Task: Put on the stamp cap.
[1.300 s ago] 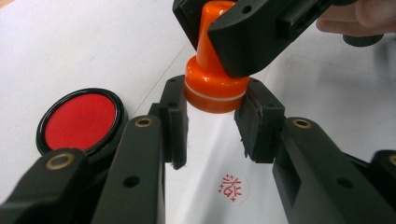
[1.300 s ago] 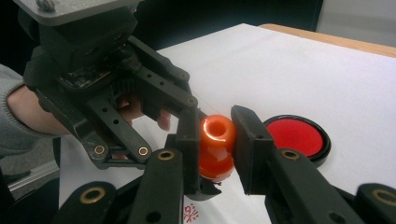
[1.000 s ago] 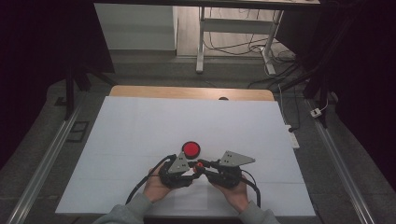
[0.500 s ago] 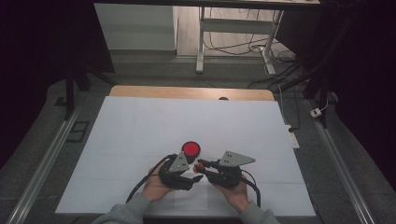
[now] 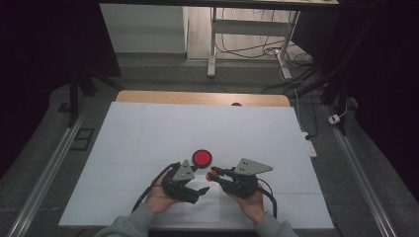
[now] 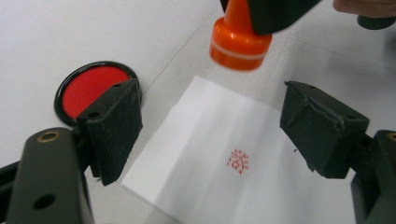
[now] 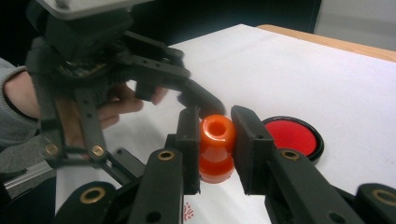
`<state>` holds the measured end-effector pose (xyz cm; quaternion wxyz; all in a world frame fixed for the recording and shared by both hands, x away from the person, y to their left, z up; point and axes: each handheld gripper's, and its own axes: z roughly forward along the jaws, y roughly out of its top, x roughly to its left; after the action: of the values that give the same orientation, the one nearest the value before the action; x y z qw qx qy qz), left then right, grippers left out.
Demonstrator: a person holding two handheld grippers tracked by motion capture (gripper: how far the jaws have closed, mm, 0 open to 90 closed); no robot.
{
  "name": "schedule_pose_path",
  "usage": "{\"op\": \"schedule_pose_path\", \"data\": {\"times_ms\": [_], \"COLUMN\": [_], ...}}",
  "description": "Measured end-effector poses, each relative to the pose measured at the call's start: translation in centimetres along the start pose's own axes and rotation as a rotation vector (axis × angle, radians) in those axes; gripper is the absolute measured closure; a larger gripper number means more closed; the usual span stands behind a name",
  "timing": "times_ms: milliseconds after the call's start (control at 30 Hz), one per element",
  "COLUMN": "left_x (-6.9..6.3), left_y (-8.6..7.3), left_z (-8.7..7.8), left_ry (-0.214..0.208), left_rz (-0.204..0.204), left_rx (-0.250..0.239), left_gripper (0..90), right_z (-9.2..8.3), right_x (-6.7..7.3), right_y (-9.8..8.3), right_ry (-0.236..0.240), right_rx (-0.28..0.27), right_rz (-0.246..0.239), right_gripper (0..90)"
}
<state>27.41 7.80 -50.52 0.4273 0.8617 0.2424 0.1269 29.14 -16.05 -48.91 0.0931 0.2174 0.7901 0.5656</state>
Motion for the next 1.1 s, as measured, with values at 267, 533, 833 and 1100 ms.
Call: {"op": "schedule_pose_path", "data": {"times_ms": [267, 533, 833, 1100], "left_x": [0.2, 1.0, 2.6, 3.5], "left_y": [-1.4, -3.6, -6.4, -8.3], "left_z": [-2.8, -5.2, -8.1, -9.7], "left_ry": [0.033, 0.072, 0.125, 0.145], "left_rz": [-0.011, -0.060, -0.120, -0.185], "left_rx": [-0.004, -0.002, -0.013, -0.008], "left_gripper": [19.2, 19.4, 20.3, 20.4], "right_z": [-0.4, -0.8, -1.1, -1.6], "right_x": [-0.4, -0.6, -0.9, -1.4], "right_y": [0.2, 0.3, 0.5, 0.7], "right_ry": [-0.012, -0.022, -0.035, -0.050], "right_rx": [-0.005, -0.016, -0.020, -0.027], "right_rz": [-0.001, -0.002, -0.005, 0.000], "right_gripper": [72.2, 72.2, 72.2, 72.2]}}
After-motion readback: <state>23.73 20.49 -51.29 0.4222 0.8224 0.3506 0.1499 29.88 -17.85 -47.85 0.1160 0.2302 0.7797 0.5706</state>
